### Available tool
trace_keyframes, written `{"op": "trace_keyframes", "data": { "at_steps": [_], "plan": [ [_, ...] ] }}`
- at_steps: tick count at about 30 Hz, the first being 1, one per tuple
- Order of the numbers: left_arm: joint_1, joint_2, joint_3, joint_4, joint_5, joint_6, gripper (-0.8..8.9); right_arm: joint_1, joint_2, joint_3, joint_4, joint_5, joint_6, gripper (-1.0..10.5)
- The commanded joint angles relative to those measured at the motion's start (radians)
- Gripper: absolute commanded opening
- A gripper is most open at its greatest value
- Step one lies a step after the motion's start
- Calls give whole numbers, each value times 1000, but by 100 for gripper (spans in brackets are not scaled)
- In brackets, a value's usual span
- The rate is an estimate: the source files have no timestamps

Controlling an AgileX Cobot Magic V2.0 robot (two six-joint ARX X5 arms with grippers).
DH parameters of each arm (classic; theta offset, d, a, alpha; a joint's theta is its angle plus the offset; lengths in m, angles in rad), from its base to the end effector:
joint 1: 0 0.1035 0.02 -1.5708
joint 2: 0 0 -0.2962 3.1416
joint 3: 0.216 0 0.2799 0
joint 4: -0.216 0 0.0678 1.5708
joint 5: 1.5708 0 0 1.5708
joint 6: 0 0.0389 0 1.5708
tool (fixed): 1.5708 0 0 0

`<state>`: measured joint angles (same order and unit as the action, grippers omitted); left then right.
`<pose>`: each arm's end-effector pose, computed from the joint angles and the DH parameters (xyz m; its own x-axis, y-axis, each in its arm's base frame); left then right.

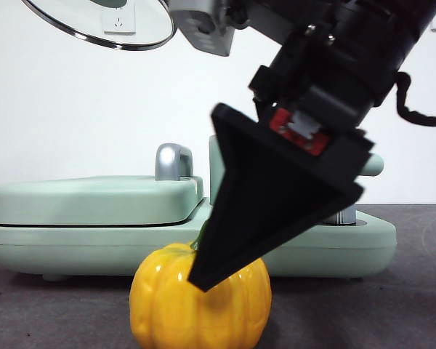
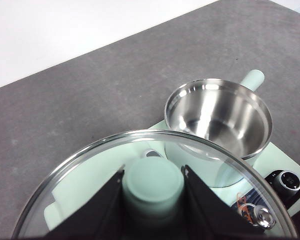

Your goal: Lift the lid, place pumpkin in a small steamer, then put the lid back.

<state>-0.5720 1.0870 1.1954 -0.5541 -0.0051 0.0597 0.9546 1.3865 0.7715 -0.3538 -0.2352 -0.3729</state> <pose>0.2051 -0.1318 0.4089 0.7614 -0.4841 -0.4311 0.5581 0.8279 0.0560 0.1564 0.2366 0.1989 0.1281 0.5841 -0.8015 -0.9836 0.1781 -0.0274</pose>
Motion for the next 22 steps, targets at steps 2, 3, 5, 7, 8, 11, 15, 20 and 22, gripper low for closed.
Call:
{"op": "trace_keyframes", "data": {
  "at_steps": [2,3,5,7,8,11,15,20,22],
  "plan": [
    [0,-2,13,28,-4,11,11,12,40,16,21,-23,51,516],
    [1,-2,13,28,-4,11,11,12,45,16,21,-31,55,501],
    [3,-2,13,28,-4,11,11,12,60,16,24,-30,56,475],
    [3,-2,13,28,-4,11,11,12,72,16,27,-30,59,473],
    [3,-2,14,28,-4,11,11,12,78,16,30,-30,60,473],
    [3,-2,13,28,-4,11,11,12,93,16,40,-30,64,466],
    [3,-2,13,28,-4,11,11,12,109,16,47,-30,78,381],
    [3,-2,13,29,-4,11,11,12,99,31,29,-30,106,359],
    [3,-2,13,30,-4,11,11,11,82,53,-3,-30,112,359]
  ]
}}
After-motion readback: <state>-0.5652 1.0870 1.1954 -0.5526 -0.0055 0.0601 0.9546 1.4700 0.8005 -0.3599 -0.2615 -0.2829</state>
